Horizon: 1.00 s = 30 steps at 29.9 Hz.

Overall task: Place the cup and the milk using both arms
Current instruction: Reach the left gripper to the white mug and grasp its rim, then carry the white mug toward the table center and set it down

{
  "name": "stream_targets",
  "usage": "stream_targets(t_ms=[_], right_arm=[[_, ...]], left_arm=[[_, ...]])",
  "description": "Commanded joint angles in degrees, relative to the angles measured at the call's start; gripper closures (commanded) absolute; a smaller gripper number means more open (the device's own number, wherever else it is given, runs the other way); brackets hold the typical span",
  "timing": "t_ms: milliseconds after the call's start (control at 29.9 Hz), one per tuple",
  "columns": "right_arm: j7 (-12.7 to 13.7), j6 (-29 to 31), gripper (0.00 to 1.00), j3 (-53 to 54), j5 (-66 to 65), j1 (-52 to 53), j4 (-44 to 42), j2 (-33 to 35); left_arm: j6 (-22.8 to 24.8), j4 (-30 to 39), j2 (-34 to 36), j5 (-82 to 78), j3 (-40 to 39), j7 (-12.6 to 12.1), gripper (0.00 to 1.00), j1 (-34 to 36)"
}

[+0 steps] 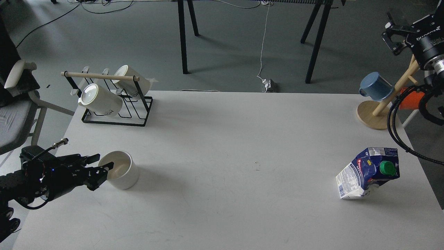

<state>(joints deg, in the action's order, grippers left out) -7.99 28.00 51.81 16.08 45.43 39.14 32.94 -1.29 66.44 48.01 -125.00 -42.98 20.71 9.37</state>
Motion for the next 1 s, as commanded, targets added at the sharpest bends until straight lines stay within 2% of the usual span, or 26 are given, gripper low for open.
stream_targets(t_ms=[0, 100, 334, 501, 668, 969], right_arm=[[0.00, 0.00, 0.00, 0.05, 0.00, 0.09, -0.03, 0.20], [0.17, 0.00, 0.00, -0.04, 0.00, 0.09, 0.06, 0.20], [0.17, 0.00, 0.00, -0.04, 0.00, 0.09, -0.03, 0.20], [0.26, 0.00, 0.00, -0.22, -0.08, 0.36, -0.12, 0.28], [0.26, 0.00, 0.00, -0.30, -0.17, 0.62, -0.20, 0.28], [0.17, 0.00, 0.00, -0.39, -0.26, 0.53, -0.29, 0.28]], left_arm=[[-0.03, 0.01, -0.02, 0.00, 0.00, 0.03, 0.47, 0.04], [-0.03, 0.01, 0.15, 0.00, 0.00, 0.21, 0.58, 0.04], [0.32, 0.01, 0.59, 0.00, 0.00, 0.39, 0.73, 0.13], [0.50, 0.01, 0.68, 0.00, 0.09, 0.21, 0.94, -0.14], [0.32, 0.01, 0.68, 0.00, 3.42, 0.47, 0.96, 0.74], [0.15, 0.97, 0.86, 0.00, 3.52, 0.82, 0.98, 2.76]])
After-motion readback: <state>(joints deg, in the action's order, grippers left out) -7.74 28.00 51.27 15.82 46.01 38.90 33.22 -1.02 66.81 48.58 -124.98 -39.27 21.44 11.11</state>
